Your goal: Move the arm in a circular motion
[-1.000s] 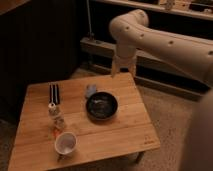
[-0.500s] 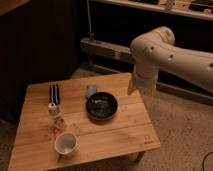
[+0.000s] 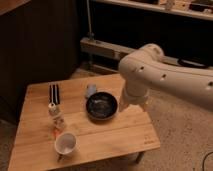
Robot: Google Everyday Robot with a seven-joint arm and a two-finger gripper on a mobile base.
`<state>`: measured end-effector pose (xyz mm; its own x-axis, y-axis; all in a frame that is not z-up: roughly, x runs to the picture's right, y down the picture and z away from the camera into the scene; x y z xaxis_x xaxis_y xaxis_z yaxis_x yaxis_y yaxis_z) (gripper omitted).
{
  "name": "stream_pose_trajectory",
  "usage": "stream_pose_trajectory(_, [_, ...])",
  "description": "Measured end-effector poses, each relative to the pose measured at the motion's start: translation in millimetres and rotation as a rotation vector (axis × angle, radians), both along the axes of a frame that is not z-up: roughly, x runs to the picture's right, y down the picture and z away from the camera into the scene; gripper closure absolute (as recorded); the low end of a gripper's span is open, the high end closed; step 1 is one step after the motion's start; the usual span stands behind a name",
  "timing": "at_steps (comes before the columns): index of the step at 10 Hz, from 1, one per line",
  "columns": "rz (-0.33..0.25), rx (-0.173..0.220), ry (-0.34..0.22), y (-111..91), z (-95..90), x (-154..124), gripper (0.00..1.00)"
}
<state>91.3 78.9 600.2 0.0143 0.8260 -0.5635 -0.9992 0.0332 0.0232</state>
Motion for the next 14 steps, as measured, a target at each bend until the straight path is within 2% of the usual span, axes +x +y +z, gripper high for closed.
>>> stream_pose_trajectory(2, [-0.071,-0.032,-0.075,4.1,8.8,-60.1,0.35])
stream_pose_trajectory(5, [-0.186,-0.051,-0.172,-0.3,21.9,-136.8,0.35])
stream_pose_trajectory(7, [-0.258,-0.050,-0.230,-9.1,29.8,-182.6,0.35])
stream_pose_trajectory(9, [-0.315,-0.025,-0.281,-33.2,36.0,-218.5,0.35])
stream_pose_trajectory(11, [-0.340,0.001,-0.305,-64.2,45.7,-228.8,0.35])
stream_pose_trajectory(14, [-0.324,0.040,-0.297,-122.7,75.3,-211.2,0.35])
